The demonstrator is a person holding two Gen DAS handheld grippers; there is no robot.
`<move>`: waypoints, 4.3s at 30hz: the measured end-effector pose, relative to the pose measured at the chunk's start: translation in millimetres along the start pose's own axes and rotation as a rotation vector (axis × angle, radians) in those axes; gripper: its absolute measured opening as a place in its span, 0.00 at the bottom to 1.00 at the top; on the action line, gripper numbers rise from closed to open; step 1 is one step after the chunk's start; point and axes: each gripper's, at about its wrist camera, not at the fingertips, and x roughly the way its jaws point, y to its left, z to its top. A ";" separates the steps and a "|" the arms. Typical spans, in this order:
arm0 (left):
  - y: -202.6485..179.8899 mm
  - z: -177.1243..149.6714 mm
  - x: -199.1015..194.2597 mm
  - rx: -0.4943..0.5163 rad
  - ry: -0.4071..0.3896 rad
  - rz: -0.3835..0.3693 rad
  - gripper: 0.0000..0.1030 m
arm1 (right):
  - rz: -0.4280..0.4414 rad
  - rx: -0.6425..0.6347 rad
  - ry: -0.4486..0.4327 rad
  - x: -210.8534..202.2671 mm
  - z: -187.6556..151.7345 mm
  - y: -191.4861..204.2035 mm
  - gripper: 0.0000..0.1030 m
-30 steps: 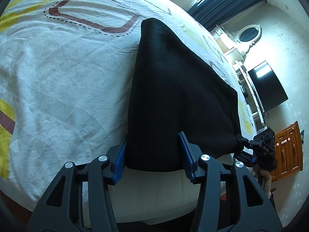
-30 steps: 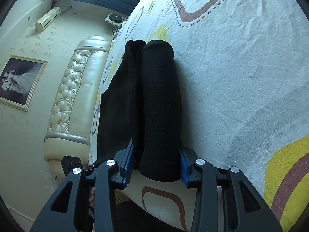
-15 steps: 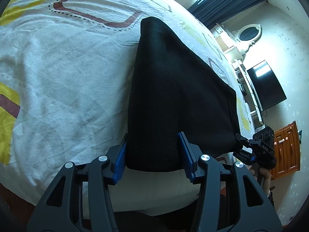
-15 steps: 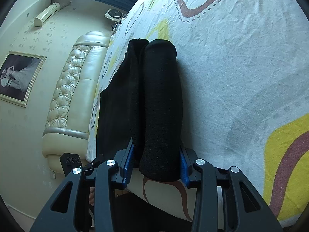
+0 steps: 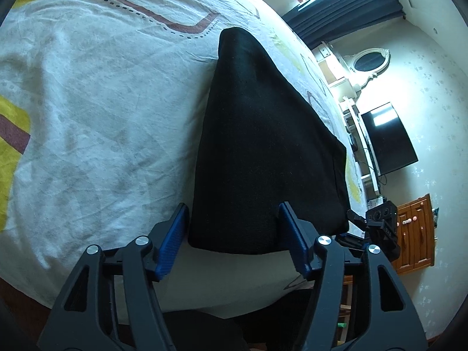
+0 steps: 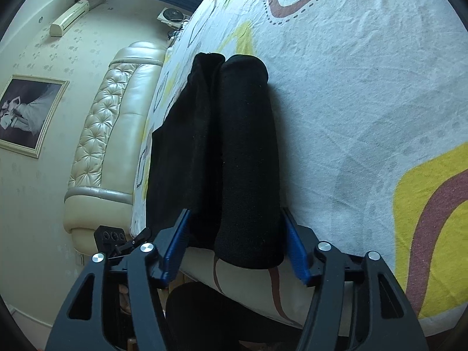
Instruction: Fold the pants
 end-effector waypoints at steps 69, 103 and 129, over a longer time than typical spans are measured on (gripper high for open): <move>-16.6 124.3 68.7 0.182 -0.022 0.007 0.22 | -0.062 -0.163 -0.153 40.4 105.5 29.1 0.33; -12.3 92.8 48.9 0.171 -0.046 0.052 0.46 | 0.023 -0.085 -0.105 32.2 63.6 2.2 0.40; -36.4 12.8 12.2 0.167 -0.084 0.320 0.97 | -0.263 -0.183 -0.122 -1.1 -11.7 24.4 0.84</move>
